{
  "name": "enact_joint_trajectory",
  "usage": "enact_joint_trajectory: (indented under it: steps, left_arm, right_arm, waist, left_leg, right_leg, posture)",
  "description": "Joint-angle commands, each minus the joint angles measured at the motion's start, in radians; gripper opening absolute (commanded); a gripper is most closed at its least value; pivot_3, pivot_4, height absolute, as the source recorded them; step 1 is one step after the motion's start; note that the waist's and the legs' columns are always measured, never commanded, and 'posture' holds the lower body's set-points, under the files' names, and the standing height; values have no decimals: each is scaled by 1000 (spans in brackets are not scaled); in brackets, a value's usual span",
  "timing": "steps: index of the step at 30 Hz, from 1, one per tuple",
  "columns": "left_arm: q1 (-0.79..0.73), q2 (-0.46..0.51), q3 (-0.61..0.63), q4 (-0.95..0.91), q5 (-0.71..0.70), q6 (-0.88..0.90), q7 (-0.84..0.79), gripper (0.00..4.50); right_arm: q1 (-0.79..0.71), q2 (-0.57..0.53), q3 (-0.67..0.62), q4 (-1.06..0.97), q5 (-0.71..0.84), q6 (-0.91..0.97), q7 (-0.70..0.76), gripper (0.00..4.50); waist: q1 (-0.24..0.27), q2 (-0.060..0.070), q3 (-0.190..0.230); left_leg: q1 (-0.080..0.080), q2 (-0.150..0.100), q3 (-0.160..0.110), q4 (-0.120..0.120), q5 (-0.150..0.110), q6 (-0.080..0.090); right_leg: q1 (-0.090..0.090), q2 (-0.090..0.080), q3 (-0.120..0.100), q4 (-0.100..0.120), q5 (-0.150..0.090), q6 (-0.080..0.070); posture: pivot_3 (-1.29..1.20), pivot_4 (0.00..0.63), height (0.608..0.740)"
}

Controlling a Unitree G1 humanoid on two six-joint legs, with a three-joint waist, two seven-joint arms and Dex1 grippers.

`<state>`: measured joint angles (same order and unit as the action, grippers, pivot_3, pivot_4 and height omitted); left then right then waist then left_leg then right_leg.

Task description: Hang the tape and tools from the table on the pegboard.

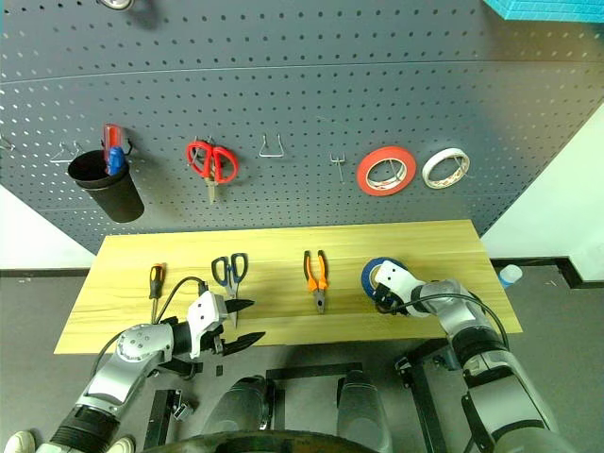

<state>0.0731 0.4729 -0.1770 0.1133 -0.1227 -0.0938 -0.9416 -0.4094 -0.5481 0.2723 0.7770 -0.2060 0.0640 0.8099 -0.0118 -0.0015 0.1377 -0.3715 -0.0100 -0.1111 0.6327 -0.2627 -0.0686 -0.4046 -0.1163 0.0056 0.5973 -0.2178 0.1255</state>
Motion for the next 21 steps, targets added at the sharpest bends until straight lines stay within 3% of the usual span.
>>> enact_joint_trajectory:
  steps: [1,6,12,16,21]
  left_arm:
    - [3,13,18,-33,-20,-1,3,3677]
    - [4,16,23,-26,-18,-17,10,3677]
    - [1,0,63,-32,-33,-75,64,3677]
    - [-9,-15,95,-39,-51,-103,97,3677]
    - [-25,-9,125,-5,-70,-116,99,3677]
  right_arm:
    - [16,-12,8,2,-17,7,1,635]
    - [51,-21,-28,-57,0,2,-25,633]
    - [189,-81,-177,-341,20,-56,-209,633]
    - [353,-181,-175,-614,-103,-245,-310,633]
    - [375,-287,-78,-760,-346,-485,-401,633]
  waist:
    - [1,0,0]
    - [1,0,0]
    - [4,1,1]
    - [2,2,1]
    - [-16,1,1]
  left_leg:
    - [0,0,0,0,0,0]
    - [0,0,0,0,0,0]
    - [-2,0,0,-1,0,0]
    - [-2,0,1,-1,0,0]
    - [-1,0,2,0,0,0]
  right_leg:
    - [0,0,0,0,0,0]
    - [0,0,0,0,0,0]
    - [-2,0,0,0,0,0]
    - [-2,0,1,0,-1,1]
    - [-2,0,1,-1,-1,2]
  posture:
    - [36,110,733]
    - [36,114,733]
    - [21,102,733]
    - [-24,101,733]
    - [-58,103,733]
